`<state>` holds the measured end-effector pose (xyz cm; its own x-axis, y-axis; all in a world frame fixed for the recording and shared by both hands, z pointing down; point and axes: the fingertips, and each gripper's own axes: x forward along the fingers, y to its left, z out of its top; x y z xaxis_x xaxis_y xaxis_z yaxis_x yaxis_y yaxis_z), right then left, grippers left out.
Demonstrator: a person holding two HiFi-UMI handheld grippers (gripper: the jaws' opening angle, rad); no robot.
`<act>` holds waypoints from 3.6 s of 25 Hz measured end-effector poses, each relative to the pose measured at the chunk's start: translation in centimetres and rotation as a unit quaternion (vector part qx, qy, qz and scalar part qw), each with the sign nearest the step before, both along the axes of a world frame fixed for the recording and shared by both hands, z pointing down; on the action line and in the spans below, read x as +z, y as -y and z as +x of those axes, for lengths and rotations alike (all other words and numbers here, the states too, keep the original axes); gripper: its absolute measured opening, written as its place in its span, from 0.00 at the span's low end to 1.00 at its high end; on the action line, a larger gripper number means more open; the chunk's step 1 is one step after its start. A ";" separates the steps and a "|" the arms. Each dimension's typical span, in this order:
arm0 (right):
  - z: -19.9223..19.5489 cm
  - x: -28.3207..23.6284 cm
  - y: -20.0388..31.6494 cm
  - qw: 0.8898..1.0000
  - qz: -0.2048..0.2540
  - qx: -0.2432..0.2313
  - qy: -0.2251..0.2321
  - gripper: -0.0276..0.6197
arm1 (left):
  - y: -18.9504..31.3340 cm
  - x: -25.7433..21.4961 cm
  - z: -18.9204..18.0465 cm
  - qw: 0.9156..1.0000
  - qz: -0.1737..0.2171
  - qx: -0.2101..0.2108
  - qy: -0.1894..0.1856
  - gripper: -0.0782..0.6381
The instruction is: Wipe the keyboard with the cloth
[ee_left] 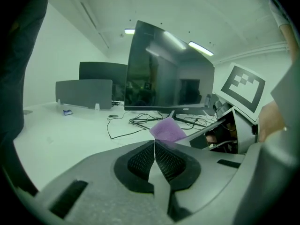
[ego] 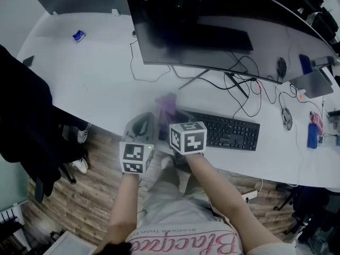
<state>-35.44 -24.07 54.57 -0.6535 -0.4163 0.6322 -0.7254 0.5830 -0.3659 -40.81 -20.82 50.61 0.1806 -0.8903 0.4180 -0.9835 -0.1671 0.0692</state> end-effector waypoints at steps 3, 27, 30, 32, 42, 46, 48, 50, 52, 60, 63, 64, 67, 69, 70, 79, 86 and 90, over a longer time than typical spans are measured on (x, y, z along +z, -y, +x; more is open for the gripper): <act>0.2 0.1 0.0 1.000 0.008 -0.001 -0.003 0.18 | 0.1 0.6 0.5 1.000 -0.008 0.003 0.002 0.12; 5.6 0.2 1.2 1.000 0.014 -0.001 0.003 0.18 | 1.0 0.8 6.4 1.000 -0.022 0.016 0.014 0.12; 6.4 0.1 1.4 1.000 0.014 0.000 0.003 0.18 | 1.1 0.9 7.2 0.999 -0.025 0.016 0.015 0.12; 7.0 0.1 1.5 1.000 0.015 -0.001 0.002 0.18 | 1.1 0.9 7.8 0.999 -0.027 0.016 0.017 0.12; 10.6 0.2 2.1 1.000 0.014 0.009 -0.002 0.18 | 1.6 1.0 11.0 0.999 -0.030 0.026 0.021 0.12; 12.2 0.2 2.3 1.000 0.014 0.017 -0.003 0.18 | 1.6 0.9 12.5 0.999 -0.030 0.031 0.021 0.12; 13.0 0.2 2.4 1.000 0.015 0.020 -0.005 0.18 | 1.8 0.9 13.2 0.999 -0.030 0.034 0.022 0.12; 13.9 0.2 2.5 1.000 0.015 0.022 -0.005 0.18 | 1.9 0.8 14.0 0.999 -0.030 0.037 0.023 0.12; 14.9 0.3 2.7 1.000 0.015 0.026 -0.004 0.18 | 2.1 0.8 14.9 0.998 -0.030 0.040 0.024 0.12; 18.4 0.2 3.3 0.999 0.021 0.025 -0.007 0.18 | 2.4 0.6 18.2 0.998 -0.030 0.047 0.029 0.12; 19.7 0.2 3.5 0.999 0.024 0.023 -0.009 0.18 | 2.6 0.6 19.2 0.998 -0.032 0.047 0.030 0.12; 20.2 0.2 3.6 0.999 0.024 0.024 -0.009 0.18 | 2.7 0.6 19.6 0.998 -0.032 0.047 0.030 0.12; 21.8 0.2 3.8 0.999 0.026 0.026 -0.011 0.18 | 2.8 0.8 21.2 0.998 -0.033 0.051 0.029 0.12; 22.8 0.2 3.9 0.999 0.028 0.028 -0.013 0.18 | 3.0 0.9 22.2 0.998 -0.033 0.054 0.029 0.12; 23.3 0.2 4.0 0.999 0.029 0.029 -0.013 0.18 | 3.1 0.9 22.6 0.997 -0.034 0.056 0.030 0.12; 28.1 0.4 4.6 0.999 0.030 0.042 -0.015 0.18 | 3.9 0.9 27.2 0.996 -0.031 0.073 0.032 0.12; 30.9 0.4 5.0 0.998 0.031 0.047 -0.017 0.18 | 4.5 0.8 30.1 0.996 -0.026 0.083 0.032 0.12; 32.6 0.5 5.2 0.998 0.030 0.052 -0.019 0.18 | 4.9 0.7 31.5 0.995 -0.024 0.090 0.033 0.12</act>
